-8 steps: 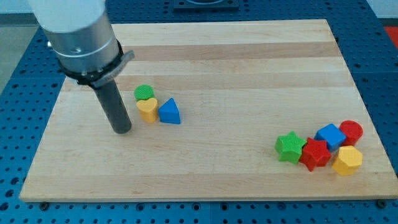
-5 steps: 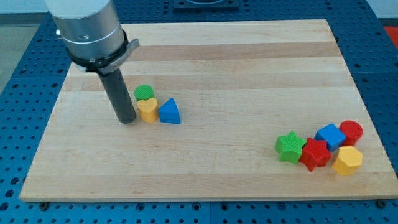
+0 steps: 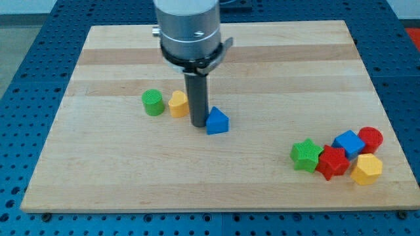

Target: Move the blue triangle above the green star

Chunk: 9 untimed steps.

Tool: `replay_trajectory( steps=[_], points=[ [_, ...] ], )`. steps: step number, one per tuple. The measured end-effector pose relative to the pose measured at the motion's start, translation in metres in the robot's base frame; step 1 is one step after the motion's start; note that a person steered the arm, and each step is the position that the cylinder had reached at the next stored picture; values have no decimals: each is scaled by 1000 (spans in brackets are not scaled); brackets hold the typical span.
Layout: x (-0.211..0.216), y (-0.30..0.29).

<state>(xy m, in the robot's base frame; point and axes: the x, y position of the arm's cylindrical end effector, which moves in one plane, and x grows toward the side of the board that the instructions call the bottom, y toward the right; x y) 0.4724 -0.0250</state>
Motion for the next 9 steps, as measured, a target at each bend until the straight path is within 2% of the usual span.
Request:
replay_trajectory(
  steps=[3,5,9],
  points=[
    [3,75],
    [17,81],
    [18,131]
  ],
)
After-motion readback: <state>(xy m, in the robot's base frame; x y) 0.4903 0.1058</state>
